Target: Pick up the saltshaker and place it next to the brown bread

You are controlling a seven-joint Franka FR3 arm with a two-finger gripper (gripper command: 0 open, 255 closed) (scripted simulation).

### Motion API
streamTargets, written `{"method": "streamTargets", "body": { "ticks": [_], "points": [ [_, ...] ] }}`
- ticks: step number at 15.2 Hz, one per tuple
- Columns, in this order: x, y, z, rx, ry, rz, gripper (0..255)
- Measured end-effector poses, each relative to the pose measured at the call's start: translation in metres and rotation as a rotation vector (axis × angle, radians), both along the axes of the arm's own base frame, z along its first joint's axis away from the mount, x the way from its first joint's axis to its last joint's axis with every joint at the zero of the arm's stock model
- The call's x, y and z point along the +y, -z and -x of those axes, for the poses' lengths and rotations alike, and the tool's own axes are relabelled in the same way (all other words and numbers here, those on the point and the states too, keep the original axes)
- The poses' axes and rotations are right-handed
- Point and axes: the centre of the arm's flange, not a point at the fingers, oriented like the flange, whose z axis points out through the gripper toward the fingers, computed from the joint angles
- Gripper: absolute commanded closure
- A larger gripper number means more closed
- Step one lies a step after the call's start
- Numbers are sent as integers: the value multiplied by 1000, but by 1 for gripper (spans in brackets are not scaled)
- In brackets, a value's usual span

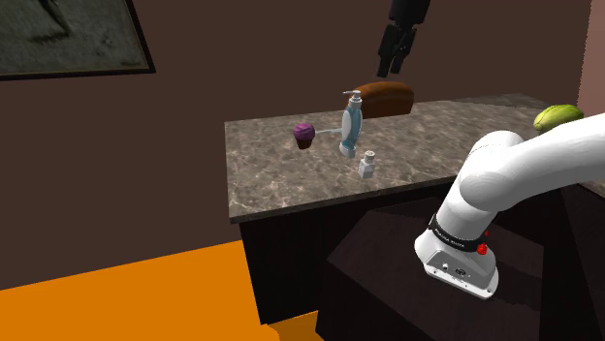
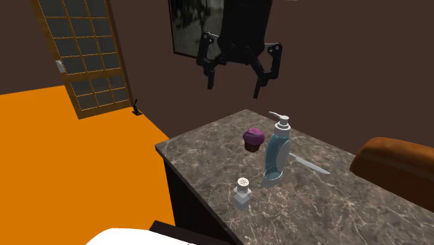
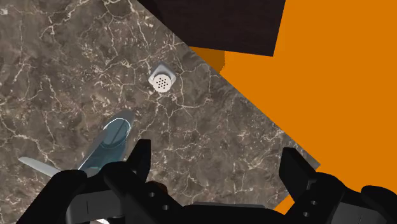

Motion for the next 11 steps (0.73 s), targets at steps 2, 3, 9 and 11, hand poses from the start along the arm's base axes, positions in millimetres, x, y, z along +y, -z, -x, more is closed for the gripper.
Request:
{"method": "streamTargets", "body": {
  "ticks": [2, 3, 9, 11],
  "points": [
    [-1, 6, -1, 1, -3, 1, 0],
    [-3, 16, -2, 3, -8, 2, 0],
    [-15, 91, -14, 20, -48, 11, 0],
    [-18, 116, -16, 25, -61, 14, 0]
  ]
}}
